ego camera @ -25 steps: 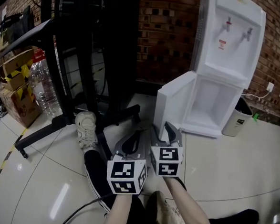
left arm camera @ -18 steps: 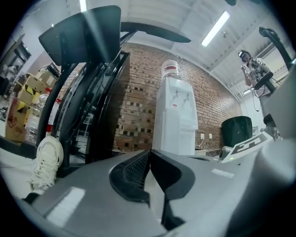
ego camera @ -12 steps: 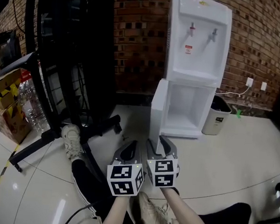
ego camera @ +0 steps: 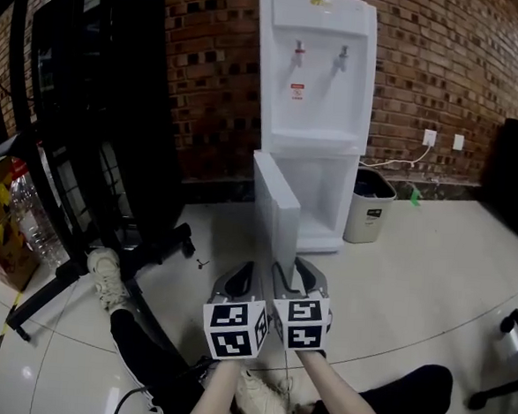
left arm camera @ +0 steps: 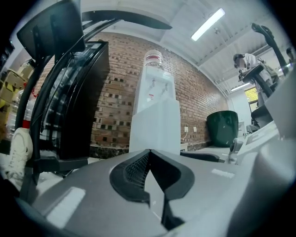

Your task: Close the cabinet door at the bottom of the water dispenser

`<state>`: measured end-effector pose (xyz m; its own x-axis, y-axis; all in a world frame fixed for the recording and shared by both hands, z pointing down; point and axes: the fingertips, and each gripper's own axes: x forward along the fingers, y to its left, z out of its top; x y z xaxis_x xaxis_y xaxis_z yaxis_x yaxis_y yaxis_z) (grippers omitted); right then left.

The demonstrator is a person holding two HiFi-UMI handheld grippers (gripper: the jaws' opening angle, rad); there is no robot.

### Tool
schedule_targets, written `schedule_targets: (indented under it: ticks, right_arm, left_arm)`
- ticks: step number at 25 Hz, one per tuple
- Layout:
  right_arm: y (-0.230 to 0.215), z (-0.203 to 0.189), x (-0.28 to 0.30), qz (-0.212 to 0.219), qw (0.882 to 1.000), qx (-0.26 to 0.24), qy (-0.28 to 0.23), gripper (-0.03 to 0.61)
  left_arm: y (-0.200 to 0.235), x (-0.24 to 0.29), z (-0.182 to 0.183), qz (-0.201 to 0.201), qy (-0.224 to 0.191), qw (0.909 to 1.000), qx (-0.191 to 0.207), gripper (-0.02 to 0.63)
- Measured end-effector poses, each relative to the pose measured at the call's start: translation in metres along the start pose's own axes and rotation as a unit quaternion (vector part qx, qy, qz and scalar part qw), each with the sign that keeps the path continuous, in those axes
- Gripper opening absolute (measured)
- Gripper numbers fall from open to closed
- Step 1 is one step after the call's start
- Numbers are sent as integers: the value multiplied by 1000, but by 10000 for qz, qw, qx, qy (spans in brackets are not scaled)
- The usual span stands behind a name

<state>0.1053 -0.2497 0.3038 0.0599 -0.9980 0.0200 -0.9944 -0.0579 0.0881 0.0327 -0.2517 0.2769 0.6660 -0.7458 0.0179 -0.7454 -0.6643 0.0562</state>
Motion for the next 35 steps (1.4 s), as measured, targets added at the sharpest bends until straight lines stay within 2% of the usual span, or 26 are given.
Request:
schedule_targets:
  ticks: [4, 8, 10, 11, 15, 21, 27, 30, 35]
  right_arm:
    - [-31, -3, -5, -286, 9995, 138, 82, 166]
    - [-62, -5, -7, -612, 9979, 155, 141, 160]
    - [-76, -7, -7, -777, 9968, 78, 144, 90]
    - [-84, -8, -6, -832, 9964, 57, 141, 84]
    - [-113, -10, -1, -909, 9958, 50, 127, 76]
    - [-143, -10, 9, -1065, 9942, -90, -98, 67]
    - [-187, -12, 28, -1502, 9879, -192, -320, 66]
    - [-205, -14, 41, -1552, 9870, -220, -345, 66]
    - [-231, -14, 58, -1630, 9845, -532, -367, 50]
  left_arm:
    - [-14, 18, 4, -56, -51, 9999, 114, 17]
    - [-30, 40, 0, -116, 92, 9998, 129, 17]
    - [-38, 51, -2, -156, 120, 9997, 165, 17]
    - [-43, 57, -3, -188, 116, 9996, 191, 17]
    - [-56, 80, -2, -255, 77, 9991, 318, 17]
    - [-57, 119, -3, -17, -54, 9992, 395, 17]
    - [-72, 156, 0, -270, -256, 9985, 404, 17]
    - [-74, 178, -7, -395, -218, 9986, 281, 17]
    - [-79, 212, -8, -508, -208, 9975, 449, 17]
